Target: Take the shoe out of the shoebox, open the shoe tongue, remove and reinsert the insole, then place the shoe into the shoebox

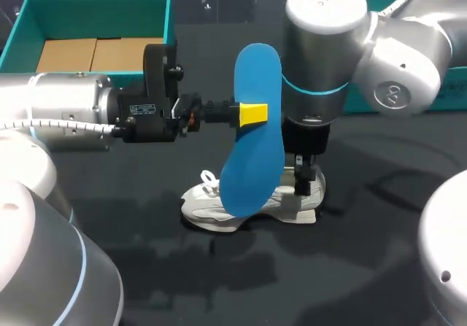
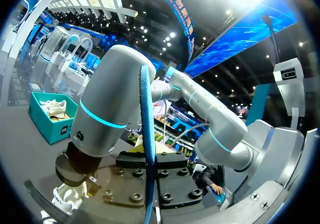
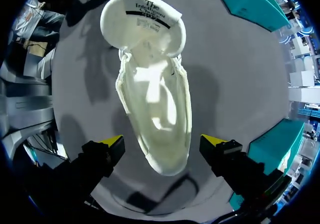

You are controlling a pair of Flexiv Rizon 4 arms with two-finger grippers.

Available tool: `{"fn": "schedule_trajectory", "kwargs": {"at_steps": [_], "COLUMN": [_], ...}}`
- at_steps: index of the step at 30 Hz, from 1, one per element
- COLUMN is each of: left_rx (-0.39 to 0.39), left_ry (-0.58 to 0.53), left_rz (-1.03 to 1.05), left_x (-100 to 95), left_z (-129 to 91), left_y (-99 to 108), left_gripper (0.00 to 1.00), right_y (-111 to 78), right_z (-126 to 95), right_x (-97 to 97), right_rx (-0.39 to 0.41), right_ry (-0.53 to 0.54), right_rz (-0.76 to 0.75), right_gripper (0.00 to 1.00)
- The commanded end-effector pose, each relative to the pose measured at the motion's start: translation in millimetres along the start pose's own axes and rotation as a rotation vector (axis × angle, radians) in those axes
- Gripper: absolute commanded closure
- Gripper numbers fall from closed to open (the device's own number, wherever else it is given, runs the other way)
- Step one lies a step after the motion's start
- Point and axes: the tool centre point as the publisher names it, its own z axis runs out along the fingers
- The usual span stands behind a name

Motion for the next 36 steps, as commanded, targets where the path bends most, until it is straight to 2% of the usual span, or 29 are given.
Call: {"fn": "schedule_trajectory", "kwargs": {"at_steps": [1, 12, 17, 24, 26, 32, 33, 34, 36], "left_rx": [0.003, 0.003, 0.003, 0.003, 0.003, 0.003, 0.003, 0.003, 0.003], "left_ry": [-0.001, -0.001, -0.001, -0.001, -0.001, -0.001, -0.001, -0.001, -0.001], "left_rz": [0.0, 0.0, 0.0, 0.0, 0.0, 0.0, 0.0, 0.0, 0.0], "left_x": [0.3, 0.3, 0.3, 0.3, 0.3, 0.3, 0.3, 0.3, 0.3], "left_z": [1.3, 1.3, 1.3, 1.3, 1.3, 1.3, 1.3, 1.3, 1.3], "left_y": [1.5, 1.5, 1.5, 1.5, 1.5, 1.5, 1.5, 1.5, 1.5], "left_gripper": [1.0, 1.0, 1.0, 1.0, 1.0, 1.0, 1.0, 1.0, 1.0], "right_y": [11.5, 40.4, 50.1, 52.0, 52.0, 54.6, 55.5, 56.2, 56.9], "right_z": [-4.4, 5.1, 16.7, 34.5, 39.7, 51.2, 52.3, 53.0, 53.9], "right_x": [-6.8, -32.5, -34.6, -36.3, -36.5, -34.3, -33.5, -32.8, -31.8], "right_rx": [0.062, 0.041, 0.033, 0.02, 0.013, 0.011, 0.012, 0.014, 0.016], "right_ry": [-0.006, -0.042, -0.027, -0.007, 0.001, 0.026, 0.029, 0.032, 0.033], "right_rz": [-0.011, -0.076, -0.095, -0.105, -0.104, -0.106, -0.108, -0.111, -0.112], "right_gripper": [0.0, 0.0, 0.0, 0.0, 0.12, 0.36, 0.49, 0.51, 0.64]}}
